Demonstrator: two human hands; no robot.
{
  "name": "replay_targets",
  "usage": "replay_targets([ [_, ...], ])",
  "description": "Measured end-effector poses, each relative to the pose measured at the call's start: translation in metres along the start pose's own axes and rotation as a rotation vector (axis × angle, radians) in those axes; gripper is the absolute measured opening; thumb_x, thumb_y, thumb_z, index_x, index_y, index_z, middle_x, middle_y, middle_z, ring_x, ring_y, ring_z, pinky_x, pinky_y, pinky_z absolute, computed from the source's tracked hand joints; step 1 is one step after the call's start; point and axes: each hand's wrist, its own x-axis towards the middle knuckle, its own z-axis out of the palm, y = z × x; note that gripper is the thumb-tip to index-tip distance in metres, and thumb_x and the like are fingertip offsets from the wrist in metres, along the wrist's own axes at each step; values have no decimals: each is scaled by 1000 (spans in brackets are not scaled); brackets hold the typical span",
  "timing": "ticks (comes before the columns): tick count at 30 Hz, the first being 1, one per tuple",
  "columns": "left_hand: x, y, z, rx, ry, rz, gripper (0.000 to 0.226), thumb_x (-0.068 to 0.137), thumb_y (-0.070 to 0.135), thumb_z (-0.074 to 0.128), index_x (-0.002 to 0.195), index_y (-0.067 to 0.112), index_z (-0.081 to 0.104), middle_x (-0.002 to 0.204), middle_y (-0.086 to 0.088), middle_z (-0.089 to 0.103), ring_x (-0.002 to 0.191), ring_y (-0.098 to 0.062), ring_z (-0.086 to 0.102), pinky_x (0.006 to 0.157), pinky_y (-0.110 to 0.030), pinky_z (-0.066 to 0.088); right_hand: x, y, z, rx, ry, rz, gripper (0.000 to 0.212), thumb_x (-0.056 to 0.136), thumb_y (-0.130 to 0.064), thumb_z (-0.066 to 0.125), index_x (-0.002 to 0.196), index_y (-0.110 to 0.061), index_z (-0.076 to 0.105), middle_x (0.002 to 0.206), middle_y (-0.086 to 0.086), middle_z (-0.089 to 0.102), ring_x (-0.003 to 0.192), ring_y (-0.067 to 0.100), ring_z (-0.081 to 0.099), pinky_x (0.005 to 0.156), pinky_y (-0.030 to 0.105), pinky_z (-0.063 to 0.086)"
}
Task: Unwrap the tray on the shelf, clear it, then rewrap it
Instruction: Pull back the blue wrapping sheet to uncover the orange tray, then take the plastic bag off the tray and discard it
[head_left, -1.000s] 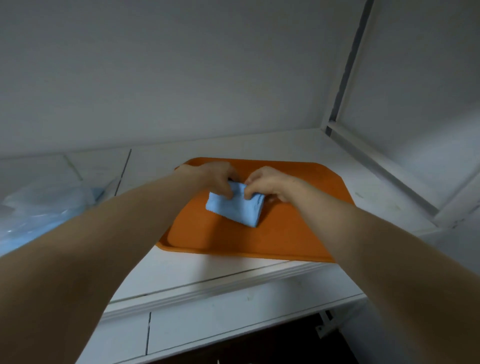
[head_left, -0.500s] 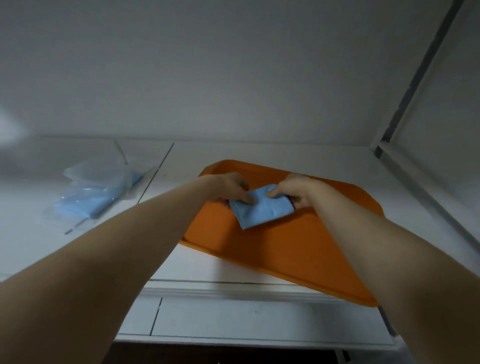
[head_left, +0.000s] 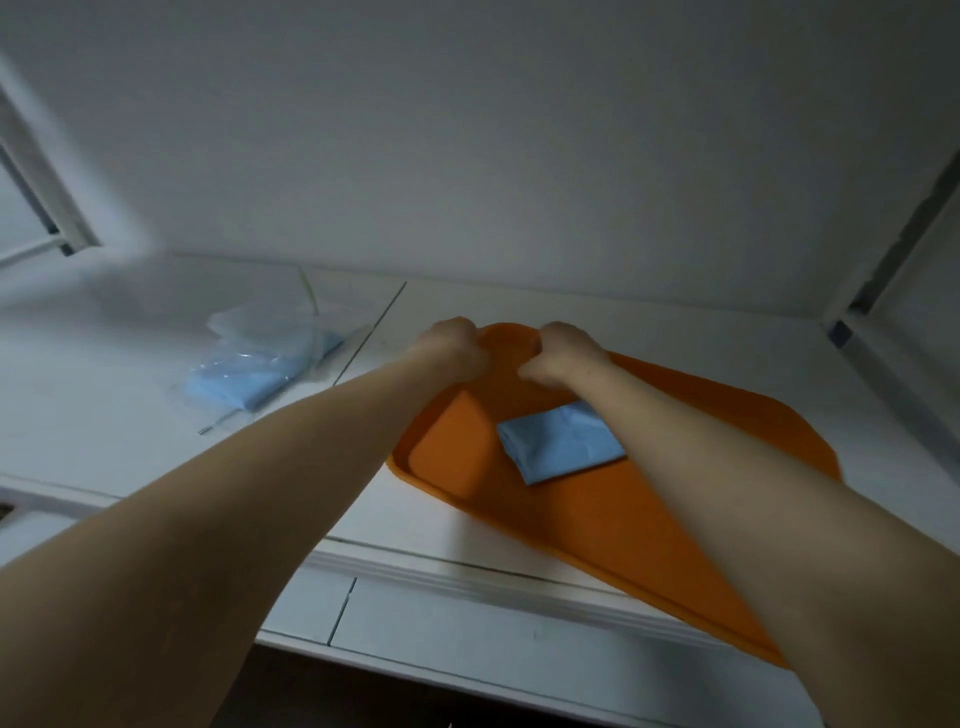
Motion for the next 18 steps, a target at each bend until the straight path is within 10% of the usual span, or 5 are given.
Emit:
replay_targets([
  [3,5,-34,-15,6,65,-50,13,86,16,52,87,4,55,114,-23,59,100,-31,60,79,-40,51,6,-30,6,44,-6,-66,24,78,-18,59,98,-9,67,104,10,68,95,26,65,74,28,52],
  [8,18,-97,-26,204,173,-149,43,86,5,48,128,10,51,132,-14,46,126,-31,41,101,-39,39,17,-85,17,64,-6,-192,24,79,-12,58,97,-16,73,108,8,70,101,25,65,80,24,50],
  [18,32,-176,-33,358,125,-158,44,88,7,47,132,7,45,135,-14,45,130,-31,38,109,-39,30,35,-148,37,30,-49,-261,29,79,-8,52,100,-4,71,109,13,69,97,26,66,87,38,56],
])
